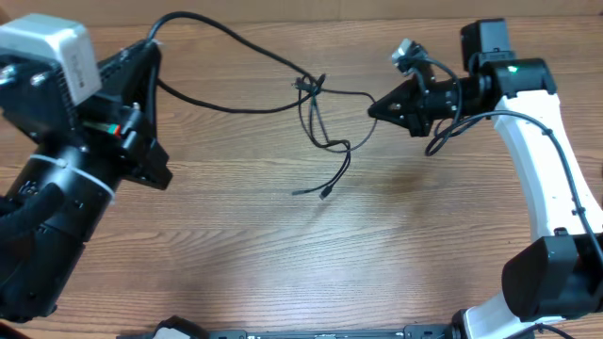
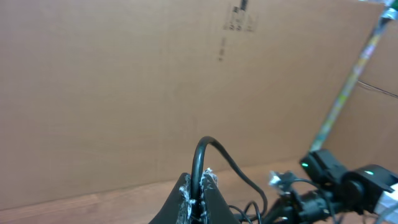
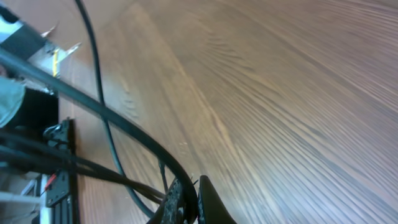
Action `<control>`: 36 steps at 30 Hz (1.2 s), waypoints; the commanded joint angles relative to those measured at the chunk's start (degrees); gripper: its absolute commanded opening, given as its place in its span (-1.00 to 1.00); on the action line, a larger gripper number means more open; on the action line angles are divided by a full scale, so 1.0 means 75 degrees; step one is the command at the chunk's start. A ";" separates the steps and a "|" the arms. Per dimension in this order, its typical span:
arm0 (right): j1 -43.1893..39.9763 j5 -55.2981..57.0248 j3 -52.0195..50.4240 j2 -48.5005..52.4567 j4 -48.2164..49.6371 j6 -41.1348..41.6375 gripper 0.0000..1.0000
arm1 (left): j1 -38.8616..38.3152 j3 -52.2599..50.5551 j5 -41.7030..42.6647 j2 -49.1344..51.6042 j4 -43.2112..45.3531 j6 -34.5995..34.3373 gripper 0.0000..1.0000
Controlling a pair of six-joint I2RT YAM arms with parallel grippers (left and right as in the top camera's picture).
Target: Untangle cables
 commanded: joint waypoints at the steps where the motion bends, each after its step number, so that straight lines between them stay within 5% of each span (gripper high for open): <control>1: -0.0434 0.0358 0.0009 -0.0015 -0.0006 0.0035 -0.92 | 0.0023 0.0181 -0.0662 -0.0099 0.0061 0.0265 -0.92; 17: -0.2445 0.1562 0.0009 -0.0015 0.0085 0.0262 -0.92 | 0.0023 0.0181 -0.1964 -0.0102 0.0032 0.0449 -0.91; 29: -0.3037 0.0664 0.0009 -0.0015 0.0530 0.1285 -0.92 | 0.0023 0.0181 -0.1973 -0.0099 0.0017 0.0495 -0.90; 30: -0.3037 0.0662 0.0009 -0.0015 0.0609 0.1478 -0.74 | 0.0023 0.0181 -0.1970 -0.0099 0.0009 0.0495 -0.90; 31: -0.3034 0.0624 0.0009 -0.0015 0.0653 0.1647 -0.20 | 0.0023 0.0178 -0.1961 -0.0099 -0.0003 0.0493 -0.90; 32: -0.3034 0.0495 0.0009 -0.0015 0.0679 0.1778 0.59 | 0.0023 0.0178 -0.1947 -0.0099 -0.0026 0.0493 -0.90; 34: -0.3034 -0.0166 0.0009 -0.0015 0.0676 0.1818 0.99 | 0.0020 0.0178 -0.1789 -0.0093 -0.0114 0.0493 -0.90; 36: -0.3028 -0.0868 0.0009 -0.0015 0.0670 0.1789 1.00 | 0.0020 0.0178 -0.1641 -0.0073 -0.0204 0.0495 -0.90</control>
